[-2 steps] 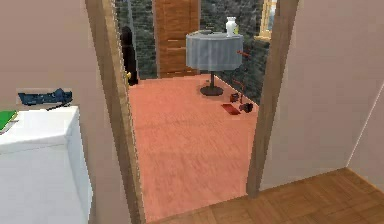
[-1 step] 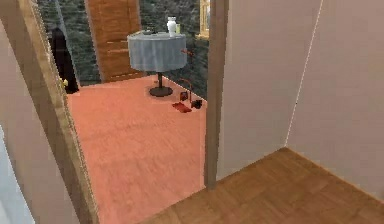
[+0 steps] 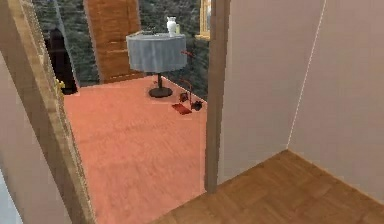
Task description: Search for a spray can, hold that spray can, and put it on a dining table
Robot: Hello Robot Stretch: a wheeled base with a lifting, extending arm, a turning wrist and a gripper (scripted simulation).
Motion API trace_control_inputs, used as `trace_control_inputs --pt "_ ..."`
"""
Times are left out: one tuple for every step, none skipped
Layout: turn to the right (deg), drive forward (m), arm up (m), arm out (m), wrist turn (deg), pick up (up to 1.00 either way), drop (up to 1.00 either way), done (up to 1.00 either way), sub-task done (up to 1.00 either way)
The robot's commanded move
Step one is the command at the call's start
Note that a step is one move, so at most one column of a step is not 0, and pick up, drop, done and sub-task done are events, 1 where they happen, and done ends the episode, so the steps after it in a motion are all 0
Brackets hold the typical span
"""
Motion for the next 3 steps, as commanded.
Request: trace_control_inputs --pt "-12.0 0.0 0.0 0.0 0.0 0.0 0.0 0.0 0.0" --pt "0.0 0.95 0.0 0.0 0.0 0.0 0.0 0.0 0.0" --pt "-18.0 0.0 0.0 0.0 0.0 0.0 0.0 0.0 0.0"
